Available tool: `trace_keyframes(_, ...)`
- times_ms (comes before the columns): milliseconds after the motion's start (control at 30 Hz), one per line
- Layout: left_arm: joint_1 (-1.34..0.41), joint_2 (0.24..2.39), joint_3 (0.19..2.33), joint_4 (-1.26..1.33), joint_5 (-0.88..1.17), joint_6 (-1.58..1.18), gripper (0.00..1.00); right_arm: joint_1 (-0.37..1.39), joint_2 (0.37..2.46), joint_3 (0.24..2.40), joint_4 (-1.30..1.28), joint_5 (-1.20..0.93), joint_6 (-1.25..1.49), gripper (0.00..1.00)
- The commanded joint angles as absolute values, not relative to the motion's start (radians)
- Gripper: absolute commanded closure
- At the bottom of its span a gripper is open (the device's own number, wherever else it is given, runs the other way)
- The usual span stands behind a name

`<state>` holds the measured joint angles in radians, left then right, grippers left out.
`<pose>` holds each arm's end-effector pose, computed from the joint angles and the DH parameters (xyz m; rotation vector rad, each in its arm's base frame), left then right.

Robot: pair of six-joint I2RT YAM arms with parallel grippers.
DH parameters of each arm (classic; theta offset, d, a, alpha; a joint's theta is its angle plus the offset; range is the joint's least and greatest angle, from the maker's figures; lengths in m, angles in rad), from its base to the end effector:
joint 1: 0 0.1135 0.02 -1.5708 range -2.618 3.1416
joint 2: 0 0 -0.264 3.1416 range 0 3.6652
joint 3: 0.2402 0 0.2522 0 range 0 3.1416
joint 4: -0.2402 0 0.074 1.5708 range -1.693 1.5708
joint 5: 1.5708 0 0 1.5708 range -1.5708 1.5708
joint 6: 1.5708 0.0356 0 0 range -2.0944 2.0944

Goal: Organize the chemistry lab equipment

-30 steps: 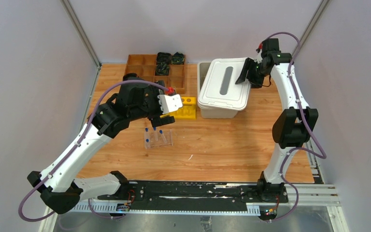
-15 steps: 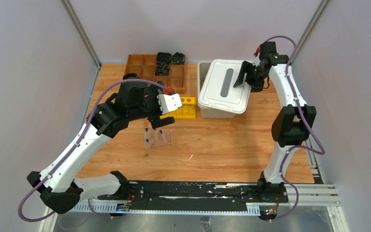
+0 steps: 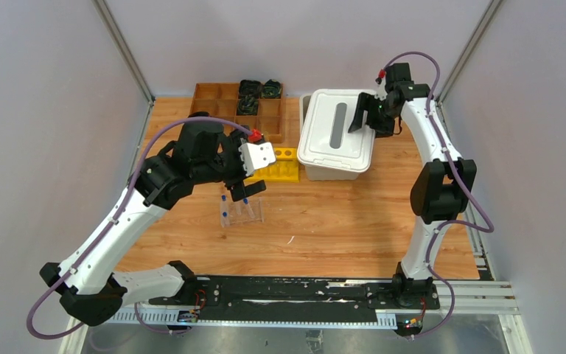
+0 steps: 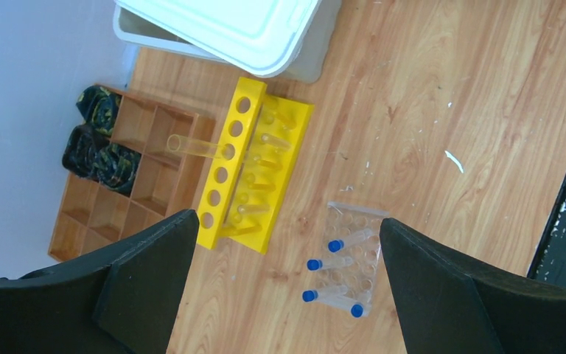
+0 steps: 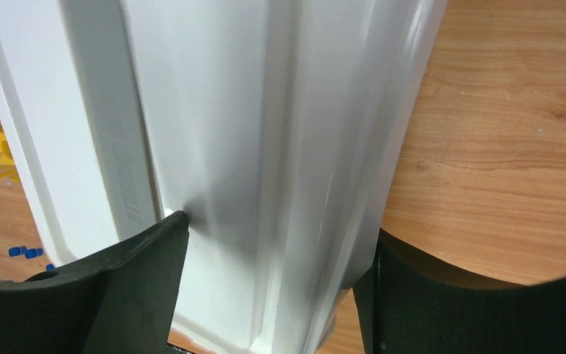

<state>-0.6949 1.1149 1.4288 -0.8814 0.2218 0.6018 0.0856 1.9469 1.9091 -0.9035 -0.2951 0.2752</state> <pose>0.1562 -0.1404 0.4248 1.3917 1.6213 -0.2917 0.4252 0.0469 0.3224 0.1175 2.5270 0.5170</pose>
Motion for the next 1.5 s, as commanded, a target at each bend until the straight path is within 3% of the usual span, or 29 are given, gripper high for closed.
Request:
trace_keyframes(0,-0.687,1.12,1.459,-0.896,0.251,0.587,0.0,0.111,2.006,1.893,-0.934,-0.042,0.151,0.22)
trace_keyframes(300,-0.641,1.162,1.486,-0.894,0.282,0.522,0.0,0.112,1.99,1.918,-0.941,0.067,0.145,0.16)
trace_keyframes(433,-0.583,1.201,1.52,-0.895,0.315,0.495,0.0,0.109,1.973,1.948,-0.946,0.085,0.149,0.07)
trace_keyframes(667,-0.469,1.273,1.608,-0.926,0.359,0.489,0.0,0.093,1.923,1.947,-0.943,0.042,0.169,0.05)
trace_keyframes(900,-0.327,1.353,1.623,-0.925,0.462,0.463,0.0,0.083,1.877,1.953,-0.912,-0.063,0.179,0.09)
trace_keyframes(1467,-0.252,1.476,1.663,-0.925,0.521,0.466,0.0,0.083,1.968,1.969,-0.897,-0.097,0.18,0.21)
